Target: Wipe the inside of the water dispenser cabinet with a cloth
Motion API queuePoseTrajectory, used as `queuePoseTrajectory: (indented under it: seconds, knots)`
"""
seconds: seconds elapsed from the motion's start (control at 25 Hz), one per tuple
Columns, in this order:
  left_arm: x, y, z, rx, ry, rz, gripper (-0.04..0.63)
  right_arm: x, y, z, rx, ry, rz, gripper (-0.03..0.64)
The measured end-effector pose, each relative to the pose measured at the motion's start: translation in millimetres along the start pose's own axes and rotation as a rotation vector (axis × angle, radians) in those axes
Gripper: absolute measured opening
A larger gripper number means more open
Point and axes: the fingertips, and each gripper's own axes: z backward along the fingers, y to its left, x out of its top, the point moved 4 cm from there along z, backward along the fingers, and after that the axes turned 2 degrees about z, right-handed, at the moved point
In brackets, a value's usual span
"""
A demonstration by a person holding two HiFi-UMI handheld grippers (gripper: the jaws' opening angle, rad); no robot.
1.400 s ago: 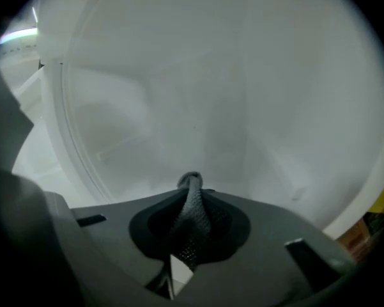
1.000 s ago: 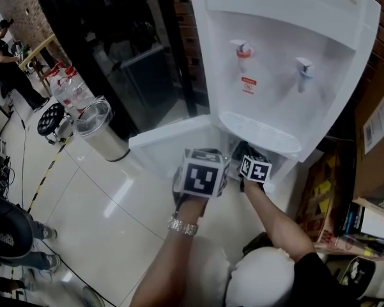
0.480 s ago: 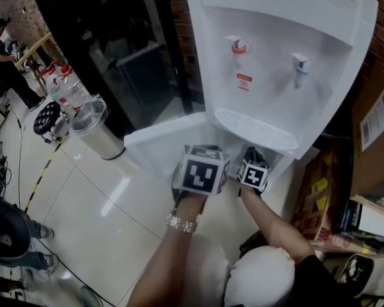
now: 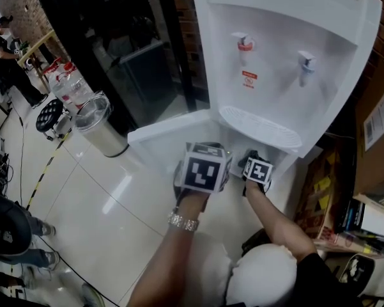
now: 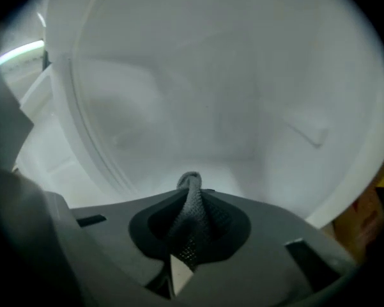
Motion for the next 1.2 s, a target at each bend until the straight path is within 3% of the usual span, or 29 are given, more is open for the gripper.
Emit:
queuePoseTrajectory:
  seconds: [0.12,0.2,0.36,0.52,0.64,0.84,1.08,1.2]
  knots:
    - [0.3,-4.5,-2.5,-0.008,0.008,-0.007,0.003,-2.6,-21.5,12.1,-0.117,0.012,0.004,0.028]
    - [1.1,-6.1,-3.3,-0.010,0.008,-0.011,0.003,1.8,-15.1,17.3,-0.105,0.002,0.003,0.028]
    - [1.3,-5.7,-1.8,-0.006,0.009,-0.014,0.003,24.6,17.4,23.2,0.009,-0.081,0.040,0.028]
    - [-0.1,-3.8,1.6,-0.005,0.006,-0.004,0.003,6.5,49.1,0.5,0.211,-0.027,-0.006,0.028]
    - [-0.3,-3.3,3.2,-0.003,0.007,-0.008,0.003,2.2,56.6,-6.5,0.248,-0.009,0.003,0.028]
    - [-0.4,-3.2,2.6,-0.005,0.006,-0.007,0.003,8.8,34.8,-12.1,0.165,-0.028,0.054,0.028]
    - [2.0,-3.4,2.3,-0.005,-0.003,-0.009,0.003,18.7,-13.3,1.1,-0.066,-0.051,0.071,0.028]
    - [5.8,-5.7,1.8,-0.009,-0.017,-0.013,0.003,20.6,-13.8,8.0,-0.097,-0.067,0.100,0.028]
